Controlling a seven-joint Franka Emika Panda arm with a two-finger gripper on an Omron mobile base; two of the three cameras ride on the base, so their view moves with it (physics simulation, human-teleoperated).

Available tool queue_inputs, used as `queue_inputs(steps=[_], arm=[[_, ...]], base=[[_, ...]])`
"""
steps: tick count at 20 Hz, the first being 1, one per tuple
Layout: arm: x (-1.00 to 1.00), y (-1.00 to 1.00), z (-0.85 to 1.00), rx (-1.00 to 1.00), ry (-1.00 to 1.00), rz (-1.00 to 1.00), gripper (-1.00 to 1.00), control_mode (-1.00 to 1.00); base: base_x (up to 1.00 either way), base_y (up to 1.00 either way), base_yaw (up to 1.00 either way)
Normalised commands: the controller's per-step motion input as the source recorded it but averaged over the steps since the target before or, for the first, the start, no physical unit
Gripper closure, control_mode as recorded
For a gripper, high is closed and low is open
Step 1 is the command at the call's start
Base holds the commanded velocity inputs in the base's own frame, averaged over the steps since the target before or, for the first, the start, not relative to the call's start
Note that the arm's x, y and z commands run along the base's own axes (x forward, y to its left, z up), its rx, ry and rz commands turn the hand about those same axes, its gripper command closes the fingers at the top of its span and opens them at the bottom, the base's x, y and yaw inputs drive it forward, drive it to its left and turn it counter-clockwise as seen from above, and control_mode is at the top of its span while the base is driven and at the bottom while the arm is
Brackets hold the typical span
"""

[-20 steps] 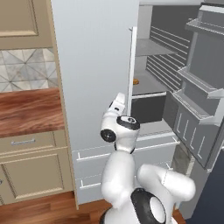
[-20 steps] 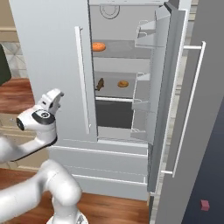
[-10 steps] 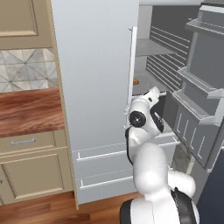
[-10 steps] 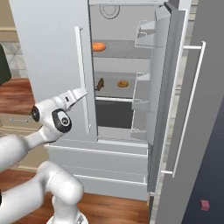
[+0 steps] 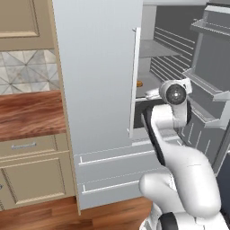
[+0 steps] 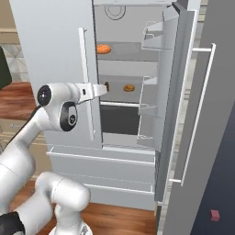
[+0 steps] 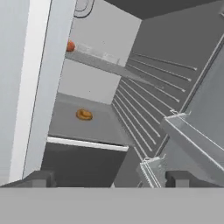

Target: Place the tupperware on the second highest shelf of the fridge. Make space for the tupperware among the existing items by rearranging them on the shelves if needed. Close the fridge door when finished.

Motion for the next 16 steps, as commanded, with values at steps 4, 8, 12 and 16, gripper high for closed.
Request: queue_inputs(steps=[4,8,12,16], arm=[[-0.82,-0.42,0.18,0.32,0.37,-0.01,-1.00,-1.00],[-0.73,-0.56,-0.47,0.40,0.05,0.00,-1.00,-1.00],[-0.76,-0.62,-0.60,0.42,-0.06,-0.01,-1.00,-1.00],[-0.78,-0.64,-0.39,0.24,-0.01,-0.07,-1.00,-1.00]], base=[[0.00,0.00,0.00],[0.00,0.00,0.00],[0.00,0.00,0.00],[0.00,0.00,0.00]])
